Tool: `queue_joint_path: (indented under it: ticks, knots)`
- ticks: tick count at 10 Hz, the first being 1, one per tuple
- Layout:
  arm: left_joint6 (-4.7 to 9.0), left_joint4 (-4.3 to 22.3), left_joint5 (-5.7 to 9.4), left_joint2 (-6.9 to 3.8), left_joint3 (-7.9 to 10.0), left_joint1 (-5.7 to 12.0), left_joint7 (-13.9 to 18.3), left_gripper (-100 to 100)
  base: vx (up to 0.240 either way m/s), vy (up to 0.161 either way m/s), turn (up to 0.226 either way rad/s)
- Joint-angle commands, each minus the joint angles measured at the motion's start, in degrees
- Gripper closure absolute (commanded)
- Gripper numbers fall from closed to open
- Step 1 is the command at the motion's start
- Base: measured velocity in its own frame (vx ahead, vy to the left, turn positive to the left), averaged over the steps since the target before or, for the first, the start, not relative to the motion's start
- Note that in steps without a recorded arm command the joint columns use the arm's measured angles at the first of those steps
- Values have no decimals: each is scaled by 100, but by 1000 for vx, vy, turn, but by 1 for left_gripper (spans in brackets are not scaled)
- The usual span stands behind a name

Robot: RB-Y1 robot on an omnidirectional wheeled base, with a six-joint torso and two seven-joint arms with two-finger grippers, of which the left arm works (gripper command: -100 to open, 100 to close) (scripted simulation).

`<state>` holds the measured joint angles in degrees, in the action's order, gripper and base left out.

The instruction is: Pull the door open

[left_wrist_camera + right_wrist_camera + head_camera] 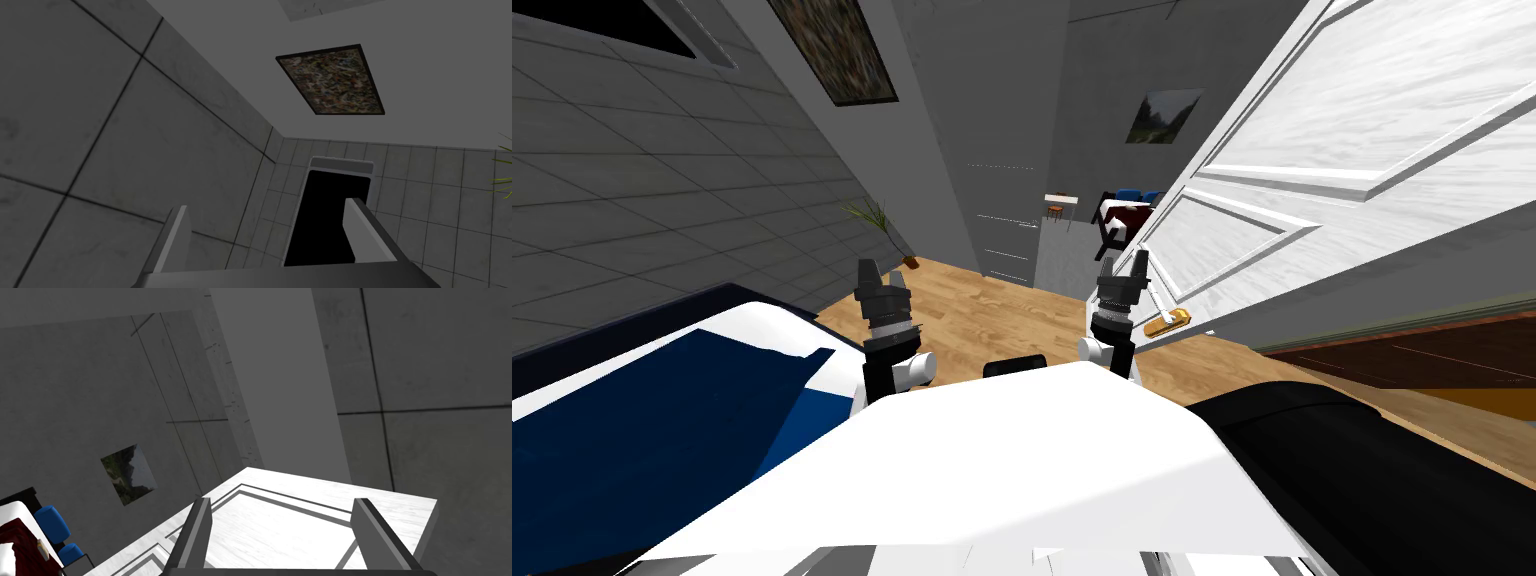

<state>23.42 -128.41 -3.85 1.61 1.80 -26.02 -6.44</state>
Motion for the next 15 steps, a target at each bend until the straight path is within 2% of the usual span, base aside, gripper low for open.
queue_joint_path:
  ticks: [1,5,7,9,10,13,14,15]
  knots:
    - [-8,202,32,-99,-15,102,59,-100,85,-33,-112]
    - [-23,571,91,-258,-43,287,167,-100,135,-40,-71]
    - [-36,905,145,-387,-68,455,264,-100,160,-36,-110]
    - [-43,1086,173,-455,-82,546,317,-100,139,-47,-78]
    - [-52,1295,207,-526,-97,650,377,-100,146,-49,-107]
    - [-64,1613,258,-635,-121,810,470,-100,118,-30,-79]
    - [-73,1845,295,-709,-139,927,538,-100,143,-24,-134]
    - [-78,1961,313,-746,-147,985,572,-100,155,-69,-136]
